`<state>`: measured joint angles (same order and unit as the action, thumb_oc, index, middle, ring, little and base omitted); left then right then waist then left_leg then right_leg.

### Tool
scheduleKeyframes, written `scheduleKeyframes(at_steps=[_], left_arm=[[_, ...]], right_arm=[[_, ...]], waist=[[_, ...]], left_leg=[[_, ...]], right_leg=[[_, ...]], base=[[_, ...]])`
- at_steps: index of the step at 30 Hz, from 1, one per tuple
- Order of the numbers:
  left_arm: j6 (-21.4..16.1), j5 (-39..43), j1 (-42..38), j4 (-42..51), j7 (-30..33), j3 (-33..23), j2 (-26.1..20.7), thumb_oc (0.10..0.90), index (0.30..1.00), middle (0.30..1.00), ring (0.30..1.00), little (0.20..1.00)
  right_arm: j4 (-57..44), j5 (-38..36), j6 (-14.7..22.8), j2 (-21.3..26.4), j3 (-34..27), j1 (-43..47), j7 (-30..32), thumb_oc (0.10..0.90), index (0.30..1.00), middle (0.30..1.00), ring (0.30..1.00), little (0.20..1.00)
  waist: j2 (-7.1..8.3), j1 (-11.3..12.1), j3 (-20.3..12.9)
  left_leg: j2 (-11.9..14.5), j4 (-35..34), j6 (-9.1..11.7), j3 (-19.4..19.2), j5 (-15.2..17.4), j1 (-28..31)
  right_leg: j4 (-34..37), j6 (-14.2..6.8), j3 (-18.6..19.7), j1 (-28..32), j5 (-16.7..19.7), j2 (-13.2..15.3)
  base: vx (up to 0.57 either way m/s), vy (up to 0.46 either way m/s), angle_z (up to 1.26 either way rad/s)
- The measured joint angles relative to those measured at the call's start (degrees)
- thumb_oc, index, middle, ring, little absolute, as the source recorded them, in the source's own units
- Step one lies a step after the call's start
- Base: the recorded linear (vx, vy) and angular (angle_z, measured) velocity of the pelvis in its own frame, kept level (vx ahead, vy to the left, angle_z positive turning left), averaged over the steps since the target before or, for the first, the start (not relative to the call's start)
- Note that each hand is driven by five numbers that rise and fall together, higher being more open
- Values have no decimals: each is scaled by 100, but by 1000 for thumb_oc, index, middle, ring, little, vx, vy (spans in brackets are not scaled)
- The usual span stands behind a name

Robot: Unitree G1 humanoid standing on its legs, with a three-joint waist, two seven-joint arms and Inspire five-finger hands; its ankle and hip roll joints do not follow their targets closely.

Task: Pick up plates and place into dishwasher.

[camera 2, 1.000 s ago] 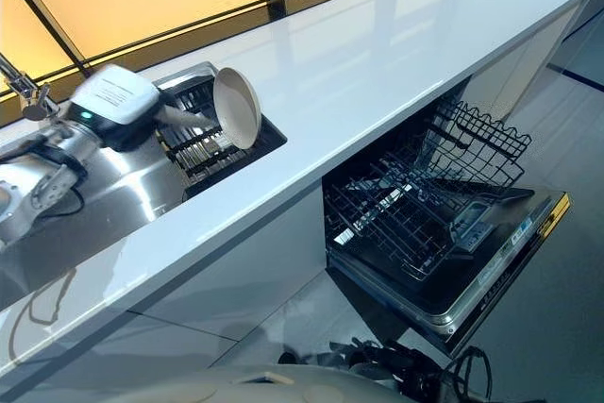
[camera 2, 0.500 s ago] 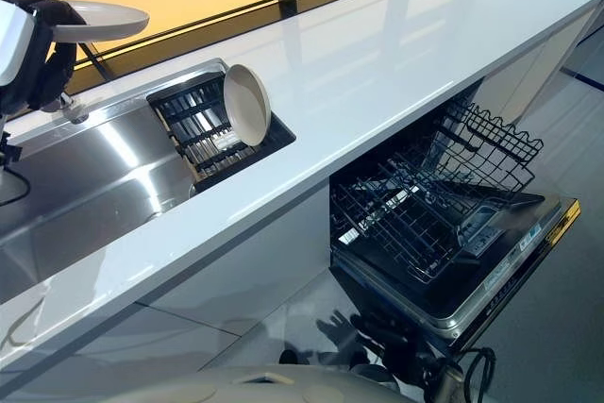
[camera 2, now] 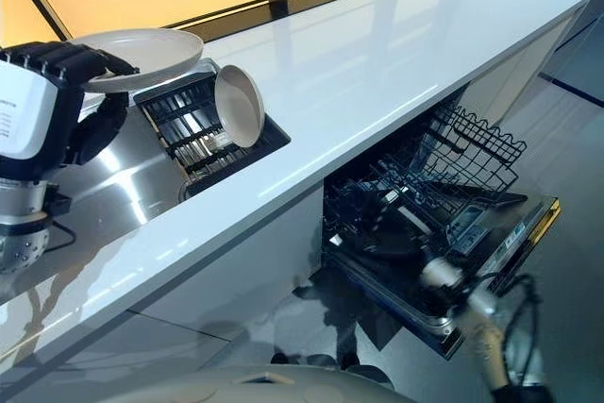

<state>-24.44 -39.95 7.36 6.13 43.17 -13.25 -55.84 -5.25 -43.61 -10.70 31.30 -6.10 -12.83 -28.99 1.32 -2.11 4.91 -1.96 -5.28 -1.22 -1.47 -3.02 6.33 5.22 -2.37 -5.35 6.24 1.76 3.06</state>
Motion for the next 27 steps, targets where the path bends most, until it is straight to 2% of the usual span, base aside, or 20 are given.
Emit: scheduleKeyframes(at_steps=[2,3,5,7,11,12,14,17,20,22,24,27], left_arm=[[-114,4,0,73,-15,-33,89,100,300,300,300,200],[-207,12,1,204,-77,-96,152,100,300,300,300,200],[-277,30,4,395,-189,-191,178,100,300,300,300,200],[-302,185,4,723,-341,-389,349,100,300,300,300,200],[-305,528,-63,919,-550,-528,402,100,300,300,300,200],[-312,832,-198,922,-882,-479,494,100,300,300,300,200],[-266,1437,-617,917,-1467,-227,792,100,300,300,300,200],[-183,2380,-1209,925,-2415,213,1146,100,300,300,300,200],[19,3402,-1366,970,-3569,536,1194,100,300,300,300,200],[226,3937,-1425,982,-4239,695,1253,100,300,300,300,200],[597,4687,-1472,982,-5051,914,1333,100,300,300,300,200],[867,5011,-1658,975,-5644,1358,1337,100,300,300,300,200]], right_arm=[[-63,1,197,-9,-255,70,439,800,900,900,900,900],[-88,79,489,-66,-441,149,962,800,900,900,900,900],[-182,339,850,-137,-723,180,1599,800,900,900,900,900],[-345,899,1463,-145,-1097,176,2400,800,900,900,900,900],[-636,1441,2276,-192,-1600,206,3036,800,900,900,900,900],[-725,1834,2542,-192,-1666,270,3124,800,900,900,900,900],[-871,2462,2778,-186,-1610,503,3102,800,900,900,900,900],[-1181,3624,2999,74,-1222,912,2923,800,900,900,900,900],[-1328,5021,3088,815,-730,1164,2910,800,900,900,900,900],[-1338,5356,3077,1065,-626,1322,2806,800,900,900,900,900],[-1307,5453,2910,1146,-426,1658,2703,800,900,900,900,900],[-1293,5452,2733,1243,-24,2159,2665,800,900,900,900,900]], waist=[[-2,-12,1],[-1,-30,2],[-13,-62,12],[-60,-101,40],[-106,-215,56],[-123,-298,61],[-153,-372,70],[-186,-428,81],[-204,-410,80],[-200,-355,82],[-200,-280,83],[-191,-210,90]], left_leg=[[0,-1,-1,-1,0,0],[-1,-1,-1,-3,0,-3],[-6,8,-12,-5,3,-11],[-13,6,-32,-39,23,-17],[-6,16,-32,-98,37,-16],[-4,16,-32,-113,37,-16],[1,15,-32,-126,37,-13],[7,8,-27,-132,36,-9],[3,2,-28,-125,35,-6],[1,12,-29,-125,34,-11],[-3,17,-31,-124,32,-10],[-7,17,-34,-114,30,-16]], right_leg=[[0,0,6,-3,0,-2],[0,0,21,-12,0,-2],[-1,3,32,-22,2,3],[-1,1,64,-32,1,14],[-2,1,168,-63,1,0],[-2,2,177,-66,1,-3],[-2,-12,182,-66,11,-6],[-1,-10,203,-77,40,-12],[-1,-8,198,-70,41,-9],[-1,-7,184,-68,41,-9],[-1,-7,184,-70,41,-5],[-1,-7,169,-65,41,1]], base=[[0,0,0],[-59,30,0],[-13,16,0],[0,35,-7],[-25,31,-12],[-37,25,-6],[-59,10,-6],[-14,-5,-5],[-9,-11,0],[-9,-21,4],[0,0,0],[-2,-22,4]])
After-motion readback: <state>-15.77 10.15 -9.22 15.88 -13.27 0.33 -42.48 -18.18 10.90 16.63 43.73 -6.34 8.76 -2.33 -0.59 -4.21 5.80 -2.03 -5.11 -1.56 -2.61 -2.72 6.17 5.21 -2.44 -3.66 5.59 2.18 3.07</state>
